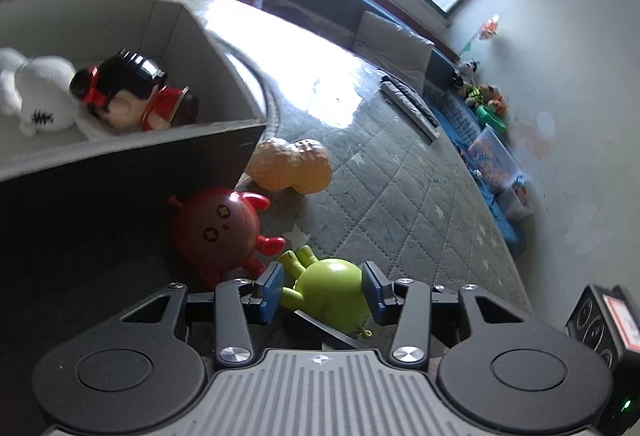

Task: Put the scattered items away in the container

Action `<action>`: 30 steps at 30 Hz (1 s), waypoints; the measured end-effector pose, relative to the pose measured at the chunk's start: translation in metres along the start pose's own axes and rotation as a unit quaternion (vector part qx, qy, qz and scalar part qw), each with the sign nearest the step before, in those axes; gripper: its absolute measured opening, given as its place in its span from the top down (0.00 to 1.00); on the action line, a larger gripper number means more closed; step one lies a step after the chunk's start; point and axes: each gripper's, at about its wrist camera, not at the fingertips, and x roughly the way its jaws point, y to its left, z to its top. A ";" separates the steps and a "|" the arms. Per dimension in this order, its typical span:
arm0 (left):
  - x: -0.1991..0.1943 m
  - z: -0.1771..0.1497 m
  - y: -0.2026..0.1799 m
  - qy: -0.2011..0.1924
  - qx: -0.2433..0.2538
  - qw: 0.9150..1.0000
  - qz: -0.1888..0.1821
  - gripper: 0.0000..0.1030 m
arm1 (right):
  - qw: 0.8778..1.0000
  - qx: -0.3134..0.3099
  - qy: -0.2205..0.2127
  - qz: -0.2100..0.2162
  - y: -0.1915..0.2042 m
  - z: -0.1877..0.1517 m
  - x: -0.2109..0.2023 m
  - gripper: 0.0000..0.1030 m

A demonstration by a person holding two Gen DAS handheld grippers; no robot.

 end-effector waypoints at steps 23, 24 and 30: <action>-0.015 -0.001 -0.001 0.002 -0.021 0.999 -0.030 0.51 | 1.000 -0.013 -0.017 -0.005 0.011 -0.002 -0.023 0.53; -0.020 0.000 -0.002 -0.004 -0.022 0.999 -0.032 0.51 | 1.000 -0.017 -0.021 -0.005 0.013 0.000 -0.025 0.53; -0.049 0.012 0.004 -0.042 -0.029 0.998 -0.040 0.52 | 0.998 -0.045 -0.049 0.006 0.029 0.021 -0.031 0.53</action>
